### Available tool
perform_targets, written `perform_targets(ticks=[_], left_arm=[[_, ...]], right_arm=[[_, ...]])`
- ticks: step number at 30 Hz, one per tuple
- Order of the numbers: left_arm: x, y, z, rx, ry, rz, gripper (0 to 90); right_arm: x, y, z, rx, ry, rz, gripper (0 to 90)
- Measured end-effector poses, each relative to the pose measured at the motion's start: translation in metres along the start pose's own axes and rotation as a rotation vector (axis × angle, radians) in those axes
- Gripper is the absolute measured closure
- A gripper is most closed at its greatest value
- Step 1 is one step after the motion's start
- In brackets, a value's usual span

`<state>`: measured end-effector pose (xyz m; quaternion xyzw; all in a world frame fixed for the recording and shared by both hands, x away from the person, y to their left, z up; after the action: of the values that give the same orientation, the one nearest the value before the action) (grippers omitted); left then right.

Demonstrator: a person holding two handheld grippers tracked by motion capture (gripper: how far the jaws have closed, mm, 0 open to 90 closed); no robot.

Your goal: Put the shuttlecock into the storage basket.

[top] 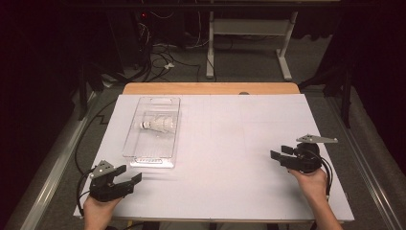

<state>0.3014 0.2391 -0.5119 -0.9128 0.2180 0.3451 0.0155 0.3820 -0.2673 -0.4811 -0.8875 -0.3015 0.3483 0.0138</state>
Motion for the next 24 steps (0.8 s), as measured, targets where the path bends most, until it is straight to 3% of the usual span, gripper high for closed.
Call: perform_targets(ticks=[24], left_arm=[[0.000, 0.000, 0.000, -0.002, 0.002, -0.003, 29.4]], right_arm=[[-0.010, 0.002, 0.019, 0.007, 0.008, 0.018, 41.0]])
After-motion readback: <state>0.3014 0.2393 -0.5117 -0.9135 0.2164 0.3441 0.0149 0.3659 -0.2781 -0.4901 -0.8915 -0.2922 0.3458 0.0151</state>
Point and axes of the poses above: each handheld gripper's, and its own axes: x roughly forward along the jaws, z roughly out of its underside, y roughly to its right, the point moved 7 cm from there along x, roughly forward along the jaws, and after that the axes turned 5 degrees about -z, right-handed, at the moved point
